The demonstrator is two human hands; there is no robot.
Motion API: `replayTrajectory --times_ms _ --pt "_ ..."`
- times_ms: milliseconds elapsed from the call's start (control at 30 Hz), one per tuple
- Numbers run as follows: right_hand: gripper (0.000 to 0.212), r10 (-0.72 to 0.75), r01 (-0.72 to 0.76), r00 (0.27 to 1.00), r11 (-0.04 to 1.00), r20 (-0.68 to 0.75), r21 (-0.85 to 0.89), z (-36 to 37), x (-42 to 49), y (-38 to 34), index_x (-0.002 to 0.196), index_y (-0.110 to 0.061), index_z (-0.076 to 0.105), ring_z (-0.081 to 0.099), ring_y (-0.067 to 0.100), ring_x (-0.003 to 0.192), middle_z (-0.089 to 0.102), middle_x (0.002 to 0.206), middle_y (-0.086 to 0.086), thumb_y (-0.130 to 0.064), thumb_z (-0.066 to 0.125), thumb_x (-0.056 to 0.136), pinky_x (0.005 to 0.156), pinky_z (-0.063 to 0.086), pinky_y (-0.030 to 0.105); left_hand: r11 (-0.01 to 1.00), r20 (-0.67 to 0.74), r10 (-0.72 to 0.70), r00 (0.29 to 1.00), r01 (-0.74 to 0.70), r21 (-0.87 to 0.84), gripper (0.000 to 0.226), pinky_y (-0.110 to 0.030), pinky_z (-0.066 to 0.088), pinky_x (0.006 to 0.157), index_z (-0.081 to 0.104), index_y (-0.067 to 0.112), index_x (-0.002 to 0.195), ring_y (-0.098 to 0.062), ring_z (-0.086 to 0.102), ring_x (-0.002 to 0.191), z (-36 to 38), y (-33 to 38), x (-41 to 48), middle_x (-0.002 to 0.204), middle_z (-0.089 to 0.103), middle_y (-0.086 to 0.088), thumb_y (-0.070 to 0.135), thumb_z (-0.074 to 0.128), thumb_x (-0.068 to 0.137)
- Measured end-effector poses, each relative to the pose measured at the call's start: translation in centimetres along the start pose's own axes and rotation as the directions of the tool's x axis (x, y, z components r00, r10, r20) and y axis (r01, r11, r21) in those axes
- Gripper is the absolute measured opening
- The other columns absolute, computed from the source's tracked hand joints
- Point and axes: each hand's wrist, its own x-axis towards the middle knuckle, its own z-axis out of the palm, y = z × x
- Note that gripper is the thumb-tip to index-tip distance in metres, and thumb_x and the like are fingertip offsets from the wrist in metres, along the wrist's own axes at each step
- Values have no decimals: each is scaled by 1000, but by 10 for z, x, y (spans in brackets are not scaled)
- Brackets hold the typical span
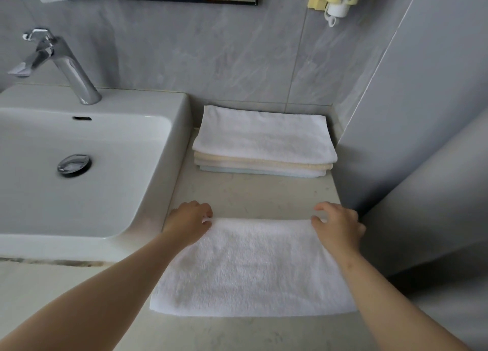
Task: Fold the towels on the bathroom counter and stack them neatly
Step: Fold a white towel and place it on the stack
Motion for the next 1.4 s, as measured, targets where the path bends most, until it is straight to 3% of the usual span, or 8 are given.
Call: replayTrajectory --times_ms 100,200,400,567,667,900,1233,1400 --pt "36 -134 171 971 968 198 -185 3 0 -12 130 -34 51 44 22 123 58 127 -10 -38 47 94 98 31 36 998 12 65 998 -66 15 34 -31 38 94 52 28 128 -19 47 116 7 13 -2 124 53 3 21 39 97" --pt "33 -188 259 933 943 308 -209 15 -4 -8 128 -38 52 45 19 121 55 128 -10 -39 39 97 97 29 33 997 -24 78 997 -78 -7 33 -31 36 93 53 28 128 -19 46 115 13 15 -4 123 54 4 30 36 100" --pt "30 -136 192 966 947 221 -258 18 -8 8 118 -40 59 44 17 117 54 124 -10 -35 36 99 102 24 36 994 -47 94 994 -96 -54 30 -28 37 86 59 28 121 -17 50 108 18 1 -10 116 58 4 30 39 99" --pt "29 -292 329 939 917 180 -226 22 -14 -8 117 -35 61 45 15 116 59 119 -13 -31 40 98 104 20 34 990 -76 102 992 -108 -85 28 -27 33 91 57 31 122 -14 47 110 15 16 -10 117 55 7 32 41 98" --pt "29 -335 368 922 915 193 -166 24 -18 -11 119 -33 61 49 16 111 63 113 -9 -34 42 98 97 26 30 989 -50 128 991 -131 -62 27 -28 33 88 59 29 116 -14 49 105 12 21 -10 110 58 8 34 40 99" --pt "21 -288 327 928 934 238 -142 23 -13 -9 102 -25 57 49 11 89 57 91 -14 -29 36 99 81 22 27 984 43 138 990 -132 -116 24 -26 32 57 48 18 85 -17 48 73 -2 21 -5 73 49 5 31 35 101" --pt "27 -249 323 915 924 318 -204 25 -11 -5 117 -31 54 43 14 111 51 117 -8 -39 38 97 92 29 29 991 -6 118 993 -117 64 27 -27 36 83 56 21 112 -17 48 101 12 17 -8 108 55 3 33 36 99" --pt "28 -215 312 875 935 434 -166 16 -8 -4 116 -37 54 38 14 119 45 123 -12 -45 48 90 98 25 30 983 165 144 976 -160 92 42 -30 32 93 49 27 123 -16 44 113 6 9 -8 120 49 5 53 46 91"
